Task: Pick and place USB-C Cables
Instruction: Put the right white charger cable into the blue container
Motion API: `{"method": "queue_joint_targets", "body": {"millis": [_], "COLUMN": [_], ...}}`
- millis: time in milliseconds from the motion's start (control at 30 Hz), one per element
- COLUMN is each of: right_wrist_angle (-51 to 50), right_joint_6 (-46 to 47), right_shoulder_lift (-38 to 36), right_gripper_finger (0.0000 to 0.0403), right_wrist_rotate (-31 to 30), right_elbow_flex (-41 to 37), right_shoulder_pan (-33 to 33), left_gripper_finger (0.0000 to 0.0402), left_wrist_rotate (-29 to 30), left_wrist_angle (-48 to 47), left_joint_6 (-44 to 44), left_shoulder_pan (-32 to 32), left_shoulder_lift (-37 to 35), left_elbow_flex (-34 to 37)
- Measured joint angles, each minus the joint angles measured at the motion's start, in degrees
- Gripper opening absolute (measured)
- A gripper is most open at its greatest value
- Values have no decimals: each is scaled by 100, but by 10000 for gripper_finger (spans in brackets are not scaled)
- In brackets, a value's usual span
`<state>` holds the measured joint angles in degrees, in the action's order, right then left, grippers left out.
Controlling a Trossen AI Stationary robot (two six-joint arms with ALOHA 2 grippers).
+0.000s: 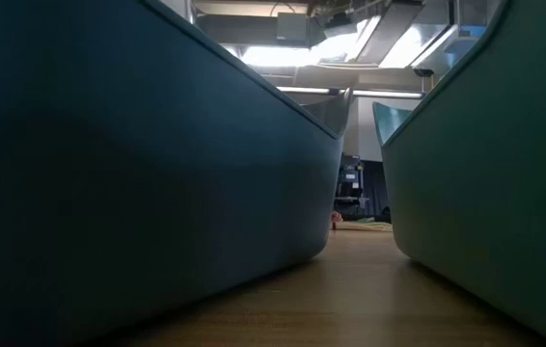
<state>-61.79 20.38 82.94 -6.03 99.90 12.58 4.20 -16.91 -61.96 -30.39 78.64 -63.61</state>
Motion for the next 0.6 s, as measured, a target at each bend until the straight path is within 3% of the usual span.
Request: {"method": "queue_joint_targets", "body": {"millis": [267,600], "right_wrist_angle": [114,115], "right_joint_6": [25,175], "right_shoulder_lift": [0,0], "right_gripper_finger": [243,243], "right_wrist_rotate": [15,113], "right_elbow_flex": [0,-2], "right_shoulder_pan": [0,0], "left_gripper_finger": [12,12], "left_wrist_rotate": [-700,-657], "left_wrist_angle": [6,19], "left_joint_6": [-502,-1041], "left_shoulder_pan": [345,853], "left_shoulder_lift": [1315,1717], "left_elbow_flex": [4,3]}}
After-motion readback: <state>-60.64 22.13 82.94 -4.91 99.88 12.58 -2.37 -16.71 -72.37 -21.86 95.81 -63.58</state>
